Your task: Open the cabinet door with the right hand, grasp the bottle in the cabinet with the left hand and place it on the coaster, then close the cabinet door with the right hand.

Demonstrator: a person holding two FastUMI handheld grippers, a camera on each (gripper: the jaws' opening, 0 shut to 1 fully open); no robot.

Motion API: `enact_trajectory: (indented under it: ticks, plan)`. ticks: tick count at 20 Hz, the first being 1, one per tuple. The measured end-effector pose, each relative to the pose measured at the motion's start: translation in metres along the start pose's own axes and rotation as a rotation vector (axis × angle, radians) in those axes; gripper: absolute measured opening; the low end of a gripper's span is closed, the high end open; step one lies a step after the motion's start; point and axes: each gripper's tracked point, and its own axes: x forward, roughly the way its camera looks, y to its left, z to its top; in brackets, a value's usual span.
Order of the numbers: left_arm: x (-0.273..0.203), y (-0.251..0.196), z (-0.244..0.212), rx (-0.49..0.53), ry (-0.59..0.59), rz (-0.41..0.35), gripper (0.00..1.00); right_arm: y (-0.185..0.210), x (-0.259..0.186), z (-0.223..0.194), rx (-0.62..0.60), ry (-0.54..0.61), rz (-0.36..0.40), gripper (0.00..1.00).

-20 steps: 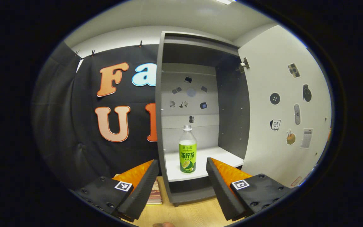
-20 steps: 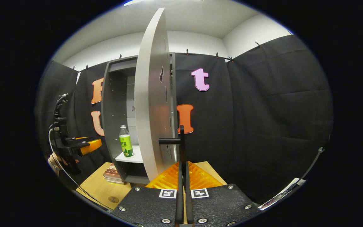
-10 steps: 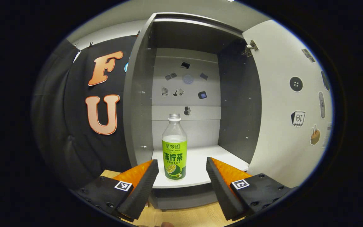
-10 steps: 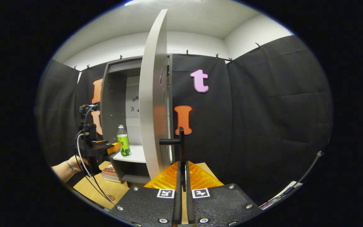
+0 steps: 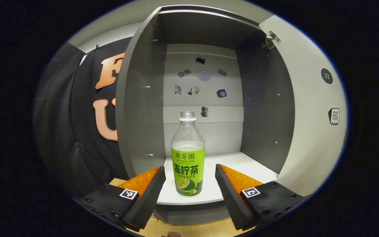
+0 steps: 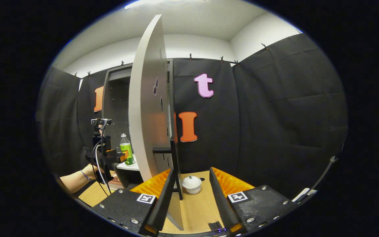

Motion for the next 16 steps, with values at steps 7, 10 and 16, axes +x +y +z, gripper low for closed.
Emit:
enact_trajectory:
  ticks: [7, 10, 16]
  plan:
    - [0.031, 0.004, -0.015, -0.002, 0.024, 0.035, 0.99, -0.015, 0.001, 0.002, 0.01, -0.009, -0.085, 0.89]
    - [0.042, 0.003, -0.017, -0.006, 0.022, 0.034, 0.99, -0.019, -0.001, 0.001, 0.011, -0.003, -0.107, 0.84]
    - [0.052, 0.006, -0.025, -0.043, 0.056, 0.039, 0.85, -0.023, -0.001, -0.001, 0.009, 0.006, -0.13, 0.9]
